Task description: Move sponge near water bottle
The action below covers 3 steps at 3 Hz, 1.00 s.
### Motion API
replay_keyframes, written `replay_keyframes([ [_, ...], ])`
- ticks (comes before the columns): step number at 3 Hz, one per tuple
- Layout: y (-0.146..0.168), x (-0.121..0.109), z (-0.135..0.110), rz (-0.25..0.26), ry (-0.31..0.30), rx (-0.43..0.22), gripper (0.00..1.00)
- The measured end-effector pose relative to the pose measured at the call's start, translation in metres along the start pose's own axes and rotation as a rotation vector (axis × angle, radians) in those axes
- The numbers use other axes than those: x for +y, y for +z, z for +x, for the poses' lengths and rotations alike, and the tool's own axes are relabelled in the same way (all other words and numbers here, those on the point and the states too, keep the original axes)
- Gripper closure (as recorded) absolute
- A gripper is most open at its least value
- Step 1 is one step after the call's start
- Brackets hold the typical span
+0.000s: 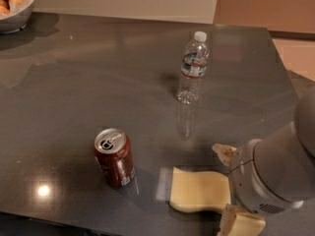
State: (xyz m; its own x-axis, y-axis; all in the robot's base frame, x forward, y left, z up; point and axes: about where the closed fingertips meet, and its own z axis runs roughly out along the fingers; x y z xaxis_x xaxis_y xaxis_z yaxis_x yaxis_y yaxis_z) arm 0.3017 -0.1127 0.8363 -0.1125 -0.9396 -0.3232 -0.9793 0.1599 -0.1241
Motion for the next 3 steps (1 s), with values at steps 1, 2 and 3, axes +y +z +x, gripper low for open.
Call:
replay_keyframes([
  [1,0.0092,-0.0004,0.0006,-0.039,0.008,0.027,0.18],
  [2,0.0109,-0.0021,0.0015,-0.074,0.021,0.032,0.41],
  [3,0.0042,-0.01,0.0023,-0.081,0.047,0.031,0.64],
])
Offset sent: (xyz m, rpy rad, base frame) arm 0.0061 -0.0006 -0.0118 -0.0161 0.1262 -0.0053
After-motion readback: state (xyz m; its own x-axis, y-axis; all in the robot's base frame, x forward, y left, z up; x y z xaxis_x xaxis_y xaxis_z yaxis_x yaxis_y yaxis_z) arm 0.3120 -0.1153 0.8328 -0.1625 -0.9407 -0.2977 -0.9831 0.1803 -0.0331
